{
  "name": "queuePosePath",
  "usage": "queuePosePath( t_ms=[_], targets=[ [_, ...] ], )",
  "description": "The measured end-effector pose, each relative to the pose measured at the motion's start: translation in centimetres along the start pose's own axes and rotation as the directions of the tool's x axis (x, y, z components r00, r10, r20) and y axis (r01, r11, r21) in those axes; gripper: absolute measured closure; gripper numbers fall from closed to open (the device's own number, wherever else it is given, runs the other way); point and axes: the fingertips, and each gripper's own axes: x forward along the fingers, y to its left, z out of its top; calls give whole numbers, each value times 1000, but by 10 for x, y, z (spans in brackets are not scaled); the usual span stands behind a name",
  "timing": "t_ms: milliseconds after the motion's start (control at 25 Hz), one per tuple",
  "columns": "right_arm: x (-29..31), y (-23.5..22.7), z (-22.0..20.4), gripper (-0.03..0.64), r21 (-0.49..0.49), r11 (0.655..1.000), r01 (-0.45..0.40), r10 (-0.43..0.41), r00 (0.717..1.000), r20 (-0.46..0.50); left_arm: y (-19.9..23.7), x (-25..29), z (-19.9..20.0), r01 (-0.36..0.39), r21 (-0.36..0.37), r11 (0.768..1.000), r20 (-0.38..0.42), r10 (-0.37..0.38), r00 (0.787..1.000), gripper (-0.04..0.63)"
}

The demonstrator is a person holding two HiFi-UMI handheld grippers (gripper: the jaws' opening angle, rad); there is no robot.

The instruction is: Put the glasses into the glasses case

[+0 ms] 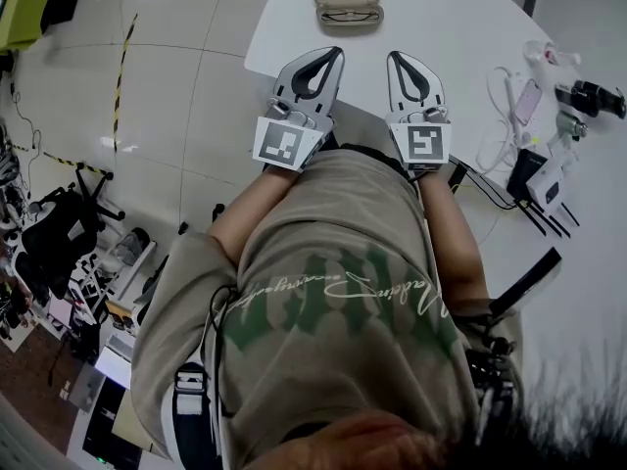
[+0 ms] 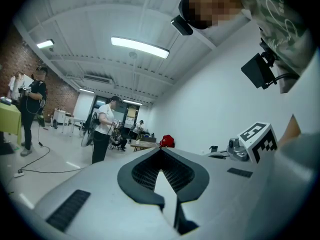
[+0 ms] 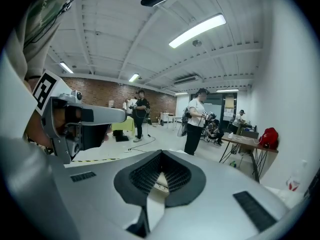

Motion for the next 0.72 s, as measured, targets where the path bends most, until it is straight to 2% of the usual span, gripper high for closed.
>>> queuePosePath(
  t_ms=[400, 720],
  targets=[
    [8, 5, 6, 606, 31, 998, 46, -46, 999, 14, 11, -1, -1, 0, -3, 1000, 2, 0, 1000, 589],
    [-33, 5, 0, 606, 76, 995, 57, -60, 998, 30, -34, -3, 0, 34, 21, 999, 29, -35, 999, 589]
  ],
)
